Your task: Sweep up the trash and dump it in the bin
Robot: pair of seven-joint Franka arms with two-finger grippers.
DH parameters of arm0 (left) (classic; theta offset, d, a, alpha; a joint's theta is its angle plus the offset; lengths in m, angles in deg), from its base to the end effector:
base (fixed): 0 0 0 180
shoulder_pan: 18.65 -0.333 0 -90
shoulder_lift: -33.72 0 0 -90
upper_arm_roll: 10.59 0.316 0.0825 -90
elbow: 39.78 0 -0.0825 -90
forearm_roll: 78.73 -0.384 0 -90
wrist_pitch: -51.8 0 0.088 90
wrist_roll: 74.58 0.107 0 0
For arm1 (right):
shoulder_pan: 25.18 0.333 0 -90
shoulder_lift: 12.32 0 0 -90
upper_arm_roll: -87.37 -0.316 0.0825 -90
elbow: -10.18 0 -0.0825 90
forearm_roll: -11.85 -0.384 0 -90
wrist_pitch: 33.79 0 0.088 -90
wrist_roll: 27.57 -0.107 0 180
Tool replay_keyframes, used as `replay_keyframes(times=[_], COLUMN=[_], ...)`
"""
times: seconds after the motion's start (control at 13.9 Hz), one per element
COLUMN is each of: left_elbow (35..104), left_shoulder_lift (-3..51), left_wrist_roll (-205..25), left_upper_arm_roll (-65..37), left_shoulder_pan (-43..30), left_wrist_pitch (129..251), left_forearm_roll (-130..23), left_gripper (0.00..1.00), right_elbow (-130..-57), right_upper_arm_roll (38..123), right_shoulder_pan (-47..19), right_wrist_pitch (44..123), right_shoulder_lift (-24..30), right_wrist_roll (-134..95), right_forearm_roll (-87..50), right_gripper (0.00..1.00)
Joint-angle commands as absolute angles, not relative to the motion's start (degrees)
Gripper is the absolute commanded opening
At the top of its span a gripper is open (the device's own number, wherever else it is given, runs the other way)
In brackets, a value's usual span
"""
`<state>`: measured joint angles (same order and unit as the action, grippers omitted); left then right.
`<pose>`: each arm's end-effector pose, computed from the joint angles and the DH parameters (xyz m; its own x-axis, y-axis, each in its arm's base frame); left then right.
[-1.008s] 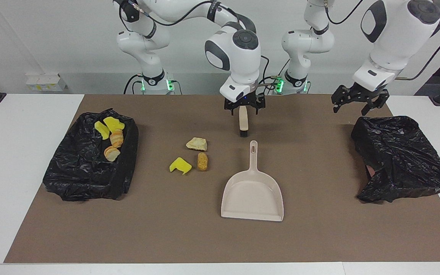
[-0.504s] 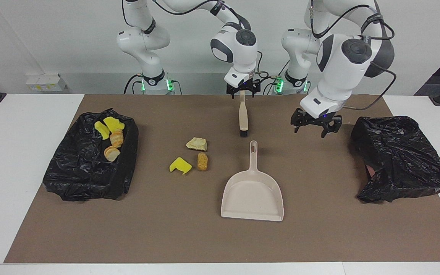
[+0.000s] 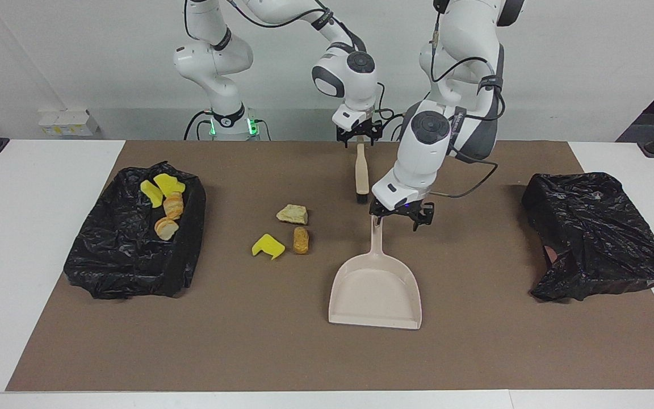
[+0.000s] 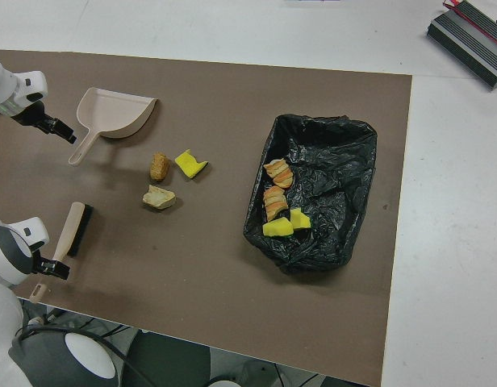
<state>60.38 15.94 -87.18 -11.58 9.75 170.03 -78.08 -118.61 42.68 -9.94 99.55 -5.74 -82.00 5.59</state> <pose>0.5591 -0.3146 0.3952 0.9591 -0.2829 0.0016 -0.2829 -0.9590 0.0160 0.2659 0.4600 0.3299 0.9904 0.0231 -0.1359 0.0118 -0.9965 -0.0832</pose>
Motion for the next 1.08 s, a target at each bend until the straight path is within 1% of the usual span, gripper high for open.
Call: replay_keyframes(times=[0.0, 0.07, 0.14, 0.43, 0.5, 0.58, 0.65, 0.72, 0.79, 0.86, 0.94, 1.01], left_elbow=[61.73, 62.00, 61.91, 60.33, 60.24, 59.98, 59.20, 58.75, 58.49, 58.40, 58.14, 57.79], left_shoulder_lift=[14.74, 14.22, 12.38, 11.84, 11.84, 11.92, 11.84, 11.93, 12.10, 12.01, 12.01, 12.10], left_wrist_roll=[-88.47, -88.56, -88.73, -88.65, -88.73, -88.74, -88.82, -89.35, -89.35, -89.26, -89.00, -88.82], left_upper_arm_roll=[-10.68, -10.68, -10.42, -10.33, -10.33, -10.33, -10.33, -10.33, -10.33, -10.33, -10.33, -10.33], left_shoulder_pan=[12.72, 13.51, 14.91, 14.75, 14.84, 14.93, 15.02, 15.02, 14.67, 14.58, 14.40, 14.14], left_wrist_pitch=[172.21, 172.39, 172.74, 171.95, 171.34, 169.59, 167.92, 167.30, 167.38, 168.16, 168.43, 168.08], left_forearm_roll=[-78.73, -78.90, -79.17, -79.25, -79.17, -79.25, -79.17, -79.17, -79.17, -79.25, -79.34, -79.52], left_gripper=[1.00, 1.00, 1.00, 1.00, 1.00, 1.00, 0.72, 0.42, 0.14, 0.00, 0.00, 0.00], right_elbow=[-119.02, -119.02, -118.93, -116.83, -116.56, -116.30, -116.30, -116.38, -116.56, -116.65, -116.73, -116.82], right_upper_arm_roll=[41.67, 41.67, 41.75, 41.93, 42.37, 42.81, 42.90, 43.77, 45.60, 47.54, 50.78, 53.42], right_shoulder_pan=[-10.85, -10.77, -10.85, -11.47, -11.64, -11.99, -12.95, -13.57, -13.58, -13.67, -13.67, -13.67], right_wrist_pitch=[101.30, 101.30, 101.30, 98.24, 95.79, 93.42, 90.78, 86.84, 82.28, 78.40, 74.71, 72.67], right_shoulder_lift=[-6.17, -6.16, -6.08, -5.90, -6.86, -8.96, -11.33, -14.22, -17.03, -19.67, -22.14, -23.90], right_wrist_roll=[-82.50, -82.50, -82.41, -81.80, -81.71, -81.19, -80.31, -78.91, -76.28, -73.65, -71.79, -69.60], right_forearm_roll=[4.29, 4.81, 5.08, 5.69, 5.70, 5.70, 5.61, 5.52, 5.00, 4.56, 4.55, 4.64], right_gripper=[0.00, 0.00, 0.00, 0.00, 0.00, 0.00, 0.00, 0.00, 0.00, 0.00, 0.00, 0.00])
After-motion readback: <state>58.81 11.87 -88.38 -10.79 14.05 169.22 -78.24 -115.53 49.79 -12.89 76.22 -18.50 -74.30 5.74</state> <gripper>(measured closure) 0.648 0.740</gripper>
